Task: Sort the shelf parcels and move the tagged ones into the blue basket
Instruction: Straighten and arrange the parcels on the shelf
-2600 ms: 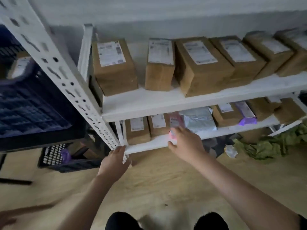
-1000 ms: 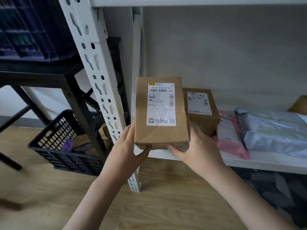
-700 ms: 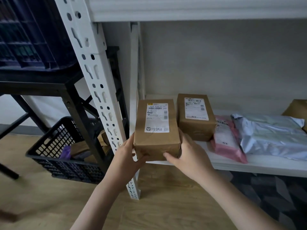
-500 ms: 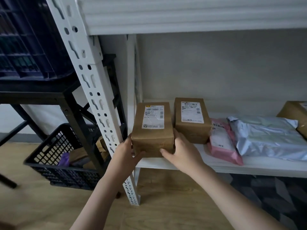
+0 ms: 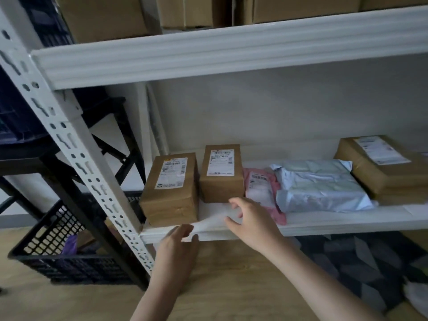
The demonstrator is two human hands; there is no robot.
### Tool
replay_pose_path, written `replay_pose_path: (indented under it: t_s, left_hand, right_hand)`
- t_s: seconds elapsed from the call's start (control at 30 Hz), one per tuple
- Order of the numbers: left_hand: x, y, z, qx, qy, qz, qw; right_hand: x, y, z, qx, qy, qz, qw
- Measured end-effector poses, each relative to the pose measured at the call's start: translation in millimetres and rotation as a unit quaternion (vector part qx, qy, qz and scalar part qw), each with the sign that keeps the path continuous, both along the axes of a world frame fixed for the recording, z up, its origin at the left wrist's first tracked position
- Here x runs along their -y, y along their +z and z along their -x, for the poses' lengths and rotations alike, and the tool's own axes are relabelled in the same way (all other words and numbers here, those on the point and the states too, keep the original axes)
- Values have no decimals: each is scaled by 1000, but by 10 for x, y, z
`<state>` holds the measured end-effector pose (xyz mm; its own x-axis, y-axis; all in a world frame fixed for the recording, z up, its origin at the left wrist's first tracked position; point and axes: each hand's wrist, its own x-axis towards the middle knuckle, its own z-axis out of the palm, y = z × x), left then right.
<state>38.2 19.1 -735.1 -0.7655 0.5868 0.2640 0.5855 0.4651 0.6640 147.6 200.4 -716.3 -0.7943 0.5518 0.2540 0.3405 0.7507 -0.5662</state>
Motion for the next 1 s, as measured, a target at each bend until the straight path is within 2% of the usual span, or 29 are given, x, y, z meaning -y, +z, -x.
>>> replay_pose_path:
  t_s: [0.17,0.43,0.6,0.87,1.0]
  left_hand:
    - [-461,-18,-282,-29,-85,41,995]
    - [-493,-6,34,-21,-23,55,998]
    - [-629,15,147,-46,-39,81,995]
    - [-957,69,316,-4,-23,42,999]
    - [-897,68,284,-6,-42,54,998]
  right_hand:
    - [-14,-102,-195,-12,3,46,999]
    - [-199,-173,-263,-10,-23,-10,1000]
    - [-300,-127,-157,-6,-50,-20,999]
    - [-511,-3,198,46,-70,-45,996]
    - [-524,-18,212,46,-61,-47,996]
